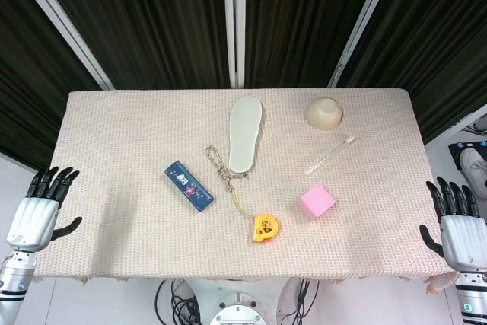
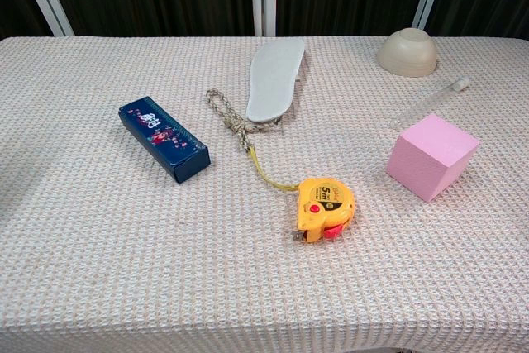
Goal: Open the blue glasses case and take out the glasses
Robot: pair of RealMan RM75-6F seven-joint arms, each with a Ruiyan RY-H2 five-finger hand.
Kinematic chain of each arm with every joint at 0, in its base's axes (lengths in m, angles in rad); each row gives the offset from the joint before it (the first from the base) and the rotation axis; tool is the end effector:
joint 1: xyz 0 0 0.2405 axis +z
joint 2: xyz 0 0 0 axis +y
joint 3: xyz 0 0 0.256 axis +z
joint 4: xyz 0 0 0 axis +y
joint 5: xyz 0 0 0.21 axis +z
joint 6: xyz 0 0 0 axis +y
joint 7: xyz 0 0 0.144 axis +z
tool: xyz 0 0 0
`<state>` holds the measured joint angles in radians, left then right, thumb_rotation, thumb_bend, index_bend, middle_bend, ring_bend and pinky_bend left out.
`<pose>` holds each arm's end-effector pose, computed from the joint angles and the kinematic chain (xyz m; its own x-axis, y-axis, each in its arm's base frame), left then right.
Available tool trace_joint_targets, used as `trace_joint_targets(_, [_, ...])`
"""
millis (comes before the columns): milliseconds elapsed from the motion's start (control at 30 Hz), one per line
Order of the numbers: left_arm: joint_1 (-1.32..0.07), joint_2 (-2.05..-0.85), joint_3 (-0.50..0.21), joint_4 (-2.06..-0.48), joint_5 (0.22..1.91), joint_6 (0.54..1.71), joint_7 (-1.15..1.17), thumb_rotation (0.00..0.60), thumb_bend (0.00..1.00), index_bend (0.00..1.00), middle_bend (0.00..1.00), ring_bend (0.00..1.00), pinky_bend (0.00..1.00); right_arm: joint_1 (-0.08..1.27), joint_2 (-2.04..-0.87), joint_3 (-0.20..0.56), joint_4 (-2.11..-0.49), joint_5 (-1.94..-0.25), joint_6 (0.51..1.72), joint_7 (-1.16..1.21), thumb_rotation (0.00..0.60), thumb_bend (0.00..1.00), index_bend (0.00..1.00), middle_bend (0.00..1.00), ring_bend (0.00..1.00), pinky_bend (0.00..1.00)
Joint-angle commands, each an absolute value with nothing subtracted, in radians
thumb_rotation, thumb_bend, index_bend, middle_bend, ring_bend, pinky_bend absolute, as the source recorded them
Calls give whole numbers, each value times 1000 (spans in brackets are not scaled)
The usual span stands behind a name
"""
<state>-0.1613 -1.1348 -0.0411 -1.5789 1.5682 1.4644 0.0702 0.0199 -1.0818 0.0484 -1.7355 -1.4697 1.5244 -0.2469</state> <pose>-0.2947 0.2023 0.1493 0.4809 -0.0121 0.8767 0.8668 -0.1434 -0.4775 -0.3023 -0.1594 0.1663 0.5362 -0.0105 0.8440 -0.8414 0.0737 0.5354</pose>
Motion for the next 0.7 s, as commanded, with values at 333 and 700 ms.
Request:
trace_joint_targets(333, [-187, -1156, -40, -1548, 1577, 1436, 42, 600, 191, 85, 64, 0, 34, 15, -1082, 54, -1729, -1465, 1530, -241, 600, 271, 0, 0, 0, 0])
trace_joint_targets(700, [-355, -1158, -83, -1574, 1634, 1281, -48, 600, 335, 85, 86, 0, 38, 18, -1080, 63, -1719, -1472, 1536, -222, 600, 272, 0, 0, 0, 0])
